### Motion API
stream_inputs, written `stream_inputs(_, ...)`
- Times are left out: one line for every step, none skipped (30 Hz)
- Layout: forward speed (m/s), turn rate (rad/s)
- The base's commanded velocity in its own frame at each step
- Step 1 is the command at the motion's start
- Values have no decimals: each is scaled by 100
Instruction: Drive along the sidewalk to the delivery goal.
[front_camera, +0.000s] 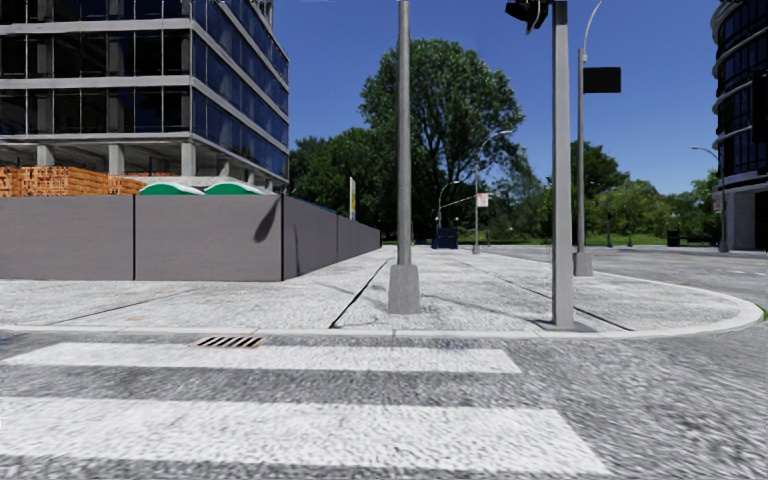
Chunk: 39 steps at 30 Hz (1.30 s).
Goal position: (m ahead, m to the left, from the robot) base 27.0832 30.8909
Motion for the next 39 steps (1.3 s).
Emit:
stream_inputs(198,69)
stream_inputs(198,69)
stream_inputs(197,69)
stream_inputs(197,69)
stream_inputs(197,69)
stream_inputs(197,69)
stream_inputs(197,69)
stream_inputs(197,69)
stream_inputs(197,69)
stream_inputs(197,69)
stream_inputs(197,69)
stream_inputs(197,69)
stream_inputs(197,68)
stream_inputs(197,64)
stream_inputs(197,64)
stream_inputs(197,57)
stream_inputs(197,46)
stream_inputs(197,0)
stream_inputs(197,0)
stream_inputs(197,0)
stream_inputs(197,0)
stream_inputs(197,0)
stream_inputs(197,0)
stream_inputs(197,0)
stream_inputs(197,0)
stream_inputs(197,0)
stream_inputs(197,0)
stream_inputs(197,0)
stream_inputs(197,0)
stream_inputs(197,0)
stream_inputs(197,0)
stream_inputs(197,0)
stream_inputs(197,0)
stream_inputs(197,0)
stream_inputs(197,0)
stream_inputs(197,0)
stream_inputs(197,0)
stream_inputs(197,0)
stream_inputs(197,0)
